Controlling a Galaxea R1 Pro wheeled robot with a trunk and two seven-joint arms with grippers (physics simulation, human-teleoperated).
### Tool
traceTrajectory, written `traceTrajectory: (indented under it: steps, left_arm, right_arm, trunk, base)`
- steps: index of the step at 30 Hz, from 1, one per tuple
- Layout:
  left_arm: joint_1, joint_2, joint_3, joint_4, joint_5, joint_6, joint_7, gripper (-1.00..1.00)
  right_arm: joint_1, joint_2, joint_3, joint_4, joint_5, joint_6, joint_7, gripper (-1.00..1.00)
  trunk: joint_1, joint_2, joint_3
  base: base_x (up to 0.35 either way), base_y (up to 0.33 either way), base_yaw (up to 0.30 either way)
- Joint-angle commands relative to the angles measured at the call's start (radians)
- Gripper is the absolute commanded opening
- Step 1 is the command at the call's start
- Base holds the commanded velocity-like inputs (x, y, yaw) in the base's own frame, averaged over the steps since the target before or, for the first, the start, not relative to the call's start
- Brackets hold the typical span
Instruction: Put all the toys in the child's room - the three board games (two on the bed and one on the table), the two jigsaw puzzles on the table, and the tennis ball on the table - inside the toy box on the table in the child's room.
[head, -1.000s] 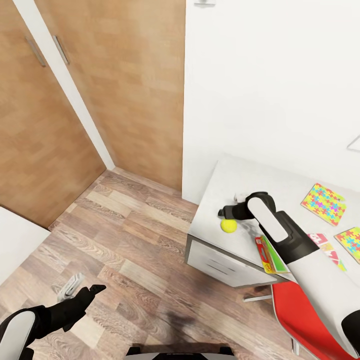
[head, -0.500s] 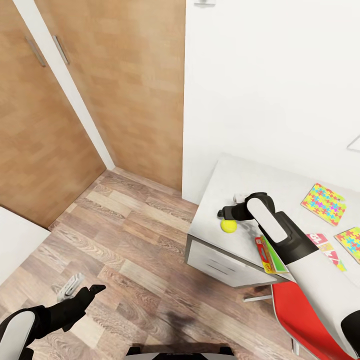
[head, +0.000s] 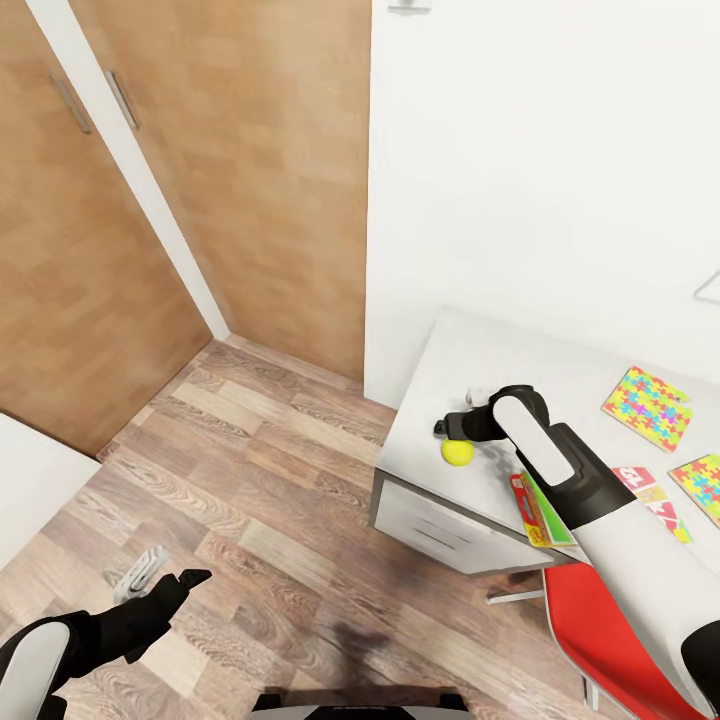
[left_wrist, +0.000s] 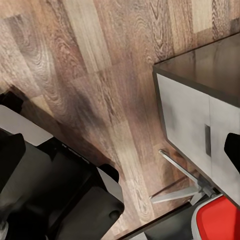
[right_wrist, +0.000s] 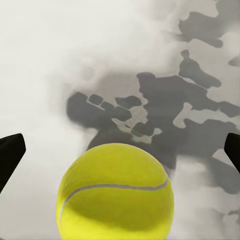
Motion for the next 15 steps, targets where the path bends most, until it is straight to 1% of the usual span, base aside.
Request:
traceTrajectory:
  steps: [1, 15]
  left_arm:
    - [-0.001, 0.0, 0.001, -0.001, 0.01, 0.003, 0.01, 1.0]
    - [-0.001, 0.0, 0.001, -0.001, 0.01, 0.003, 0.01, 1.0]
  right_arm:
    - [-0.001, -0.001, 0.003, -0.001, -0.01, 0.001, -0.01, 1.0]
    - [0.01, -0.001, 0.003, -0.001, -0.01, 0.001, -0.01, 1.0]
  trunk:
    - [0.001, -0.002, -0.001]
    - [0.001, -0.002, -0.001]
  base:
    - [0.0, 0.0, 0.0]
    - [0.0, 0.0, 0.0]
